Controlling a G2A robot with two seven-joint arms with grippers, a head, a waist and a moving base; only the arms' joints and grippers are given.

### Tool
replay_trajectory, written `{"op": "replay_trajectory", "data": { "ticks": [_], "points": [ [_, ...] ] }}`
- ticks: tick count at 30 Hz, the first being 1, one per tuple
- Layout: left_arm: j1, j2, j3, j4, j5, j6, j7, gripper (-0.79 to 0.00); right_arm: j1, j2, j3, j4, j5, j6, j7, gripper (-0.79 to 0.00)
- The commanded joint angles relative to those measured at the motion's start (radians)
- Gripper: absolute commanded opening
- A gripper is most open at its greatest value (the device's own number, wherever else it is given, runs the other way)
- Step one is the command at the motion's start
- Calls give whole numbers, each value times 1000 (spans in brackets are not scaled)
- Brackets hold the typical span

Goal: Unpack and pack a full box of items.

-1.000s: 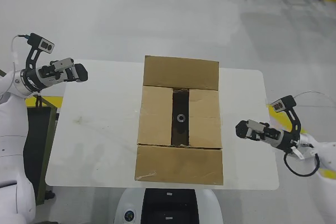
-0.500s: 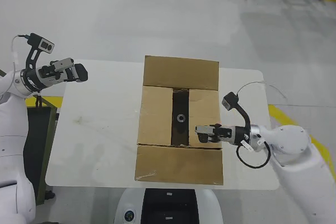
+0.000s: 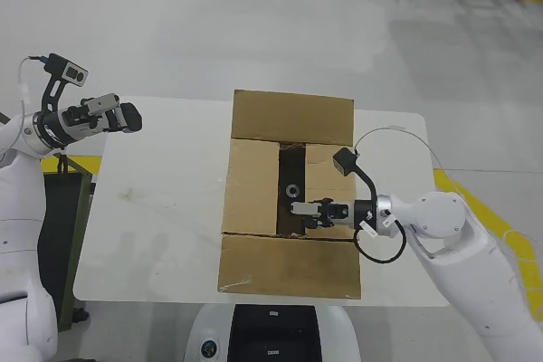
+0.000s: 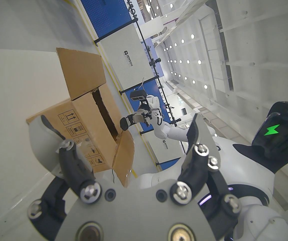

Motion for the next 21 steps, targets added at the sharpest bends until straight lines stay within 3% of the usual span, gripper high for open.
{"op": "replay_trajectory", "data": {
  "ticks": [1, 9, 21],
  "points": [
    [0, 0, 0, 0, 0, 0, 0, 0, 0, 0, 0, 0, 0, 0, 0, 0],
    [0, 0, 0, 0, 0, 0, 0, 0, -2, -1, -4, 0, -11, 3, -13, 0],
    [0, 0, 0, 0, 0, 0, 0, 0, 74, -36, -131, 59, -34, 46, -97, 0]
  ]
}}
